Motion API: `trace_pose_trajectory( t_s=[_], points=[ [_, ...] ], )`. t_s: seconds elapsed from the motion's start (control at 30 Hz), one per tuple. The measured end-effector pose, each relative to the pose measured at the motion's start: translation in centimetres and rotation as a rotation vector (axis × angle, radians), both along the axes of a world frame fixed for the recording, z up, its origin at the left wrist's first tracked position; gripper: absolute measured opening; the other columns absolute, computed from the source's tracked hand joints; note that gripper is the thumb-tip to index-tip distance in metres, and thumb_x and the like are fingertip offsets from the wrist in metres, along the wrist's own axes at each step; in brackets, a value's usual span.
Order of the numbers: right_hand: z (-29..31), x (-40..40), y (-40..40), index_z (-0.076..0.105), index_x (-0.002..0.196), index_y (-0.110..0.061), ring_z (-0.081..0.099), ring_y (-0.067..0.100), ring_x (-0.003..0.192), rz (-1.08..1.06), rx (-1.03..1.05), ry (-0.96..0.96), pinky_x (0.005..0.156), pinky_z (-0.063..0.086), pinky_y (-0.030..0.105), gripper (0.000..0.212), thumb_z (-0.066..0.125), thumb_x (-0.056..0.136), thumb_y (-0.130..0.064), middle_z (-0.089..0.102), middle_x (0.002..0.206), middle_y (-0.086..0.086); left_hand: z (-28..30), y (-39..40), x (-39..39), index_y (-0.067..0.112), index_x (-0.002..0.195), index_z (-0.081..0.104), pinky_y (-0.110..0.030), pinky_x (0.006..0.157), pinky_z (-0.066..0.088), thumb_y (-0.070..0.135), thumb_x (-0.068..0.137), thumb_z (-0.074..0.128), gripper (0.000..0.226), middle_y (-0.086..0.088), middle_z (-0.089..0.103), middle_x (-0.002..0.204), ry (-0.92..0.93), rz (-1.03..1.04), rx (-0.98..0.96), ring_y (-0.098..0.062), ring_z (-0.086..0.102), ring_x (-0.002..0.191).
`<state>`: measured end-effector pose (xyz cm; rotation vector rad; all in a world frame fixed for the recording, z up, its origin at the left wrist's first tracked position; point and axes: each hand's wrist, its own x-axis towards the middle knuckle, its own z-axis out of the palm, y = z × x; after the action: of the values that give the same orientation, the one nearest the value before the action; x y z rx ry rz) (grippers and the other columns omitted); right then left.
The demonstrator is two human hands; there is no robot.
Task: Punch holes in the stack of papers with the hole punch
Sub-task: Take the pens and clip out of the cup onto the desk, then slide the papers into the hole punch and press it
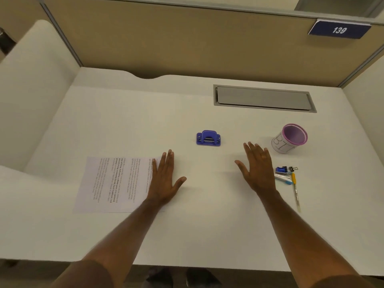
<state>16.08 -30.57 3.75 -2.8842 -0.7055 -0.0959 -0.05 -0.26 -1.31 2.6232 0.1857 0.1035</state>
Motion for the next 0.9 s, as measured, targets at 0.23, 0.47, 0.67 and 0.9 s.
trace_pose_trajectory(
  t_s=[0.23,0.47,0.67,0.9],
  points=[
    [0.3,-1.5,4.7,0.035,0.151,-0.012,0.032,0.027,0.146,0.074,-0.015,-0.013,0.122,0.017,0.047,0.072,0.026,0.099,-0.06,0.039,0.156,0.009,1.6,0.5,-0.4,0.012,0.16,-0.002,-0.052,0.126,-0.003,0.065,0.099,0.021,0.084,-0.004,-0.007,0.17,-0.024,0.007,0.04,-0.02,-0.01,0.156],
    [0.2,-5.0,11.1,0.034,0.151,-0.009,0.033,0.029,0.145,0.13,0.058,0.033,0.122,0.018,0.048,0.071,0.027,0.099,-0.057,0.039,0.155,0.014,4.8,3.1,-1.8,0.012,0.16,0.005,-0.051,0.127,0.002,0.056,0.102,0.034,0.08,-0.006,-0.006,0.17,0.026,0.03,0.169,-0.023,-0.008,0.157],
    [0.3,-7.1,15.6,0.03,0.153,-0.011,0.025,0.028,0.149,0.236,0.081,0.1,0.122,0.018,0.047,0.064,0.041,0.101,-0.047,0.03,0.16,0.009,6.6,6.4,-3.9,0.012,0.16,0.007,-0.046,0.128,0.004,0.046,0.102,0.046,0.078,-0.005,-0.003,0.169,0.047,0.156,0.169,-0.023,-0.001,0.157],
    [-0.2,-9.8,20.0,0.03,0.153,-0.013,0.026,0.027,0.148,0.176,0.066,0.241,0.12,0.021,0.042,0.06,0.044,0.101,-0.04,0.032,0.159,0.008,6.6,12.3,-7.1,0.011,0.159,0.018,-0.046,0.126,0.017,0.034,0.101,0.051,0.07,-0.009,0.011,0.168,0.07,0.217,0.188,-0.027,0.017,0.155]
  ],
)
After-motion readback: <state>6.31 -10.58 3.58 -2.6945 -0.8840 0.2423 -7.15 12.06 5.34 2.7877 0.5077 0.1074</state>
